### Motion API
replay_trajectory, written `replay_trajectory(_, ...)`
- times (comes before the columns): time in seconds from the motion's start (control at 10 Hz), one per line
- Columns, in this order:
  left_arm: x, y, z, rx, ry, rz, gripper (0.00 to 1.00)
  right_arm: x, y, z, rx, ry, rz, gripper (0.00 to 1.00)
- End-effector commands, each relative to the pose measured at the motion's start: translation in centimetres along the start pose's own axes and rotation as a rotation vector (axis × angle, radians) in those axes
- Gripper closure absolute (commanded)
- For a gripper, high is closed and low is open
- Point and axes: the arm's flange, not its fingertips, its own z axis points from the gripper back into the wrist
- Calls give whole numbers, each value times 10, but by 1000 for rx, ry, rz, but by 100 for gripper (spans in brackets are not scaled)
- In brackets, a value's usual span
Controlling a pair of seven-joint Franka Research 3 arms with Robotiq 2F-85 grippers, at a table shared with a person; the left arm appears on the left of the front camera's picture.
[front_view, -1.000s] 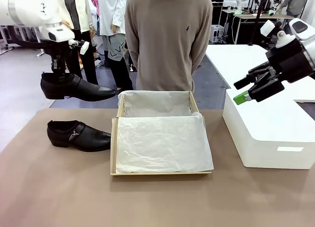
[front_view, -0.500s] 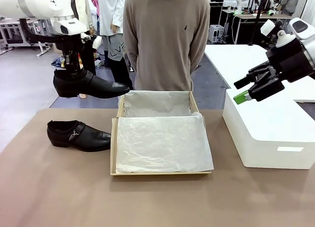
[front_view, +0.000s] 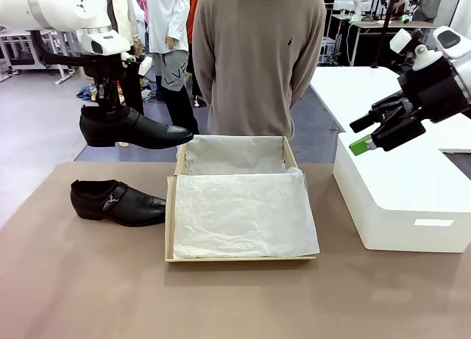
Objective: Pack the shoes into the box.
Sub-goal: Place one shoe of the Shoes into the Shoes Box.
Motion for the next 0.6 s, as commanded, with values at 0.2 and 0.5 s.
replay_trajectory(0.2, 34, -8, 18, -23, -18, 40, 100, 1, -3, -2, 11, -29, 24, 0)
replay_trajectory(0.5, 87, -18, 34, -60, -25, 41, 100, 1, -3, -2, 11, -29, 24, 0)
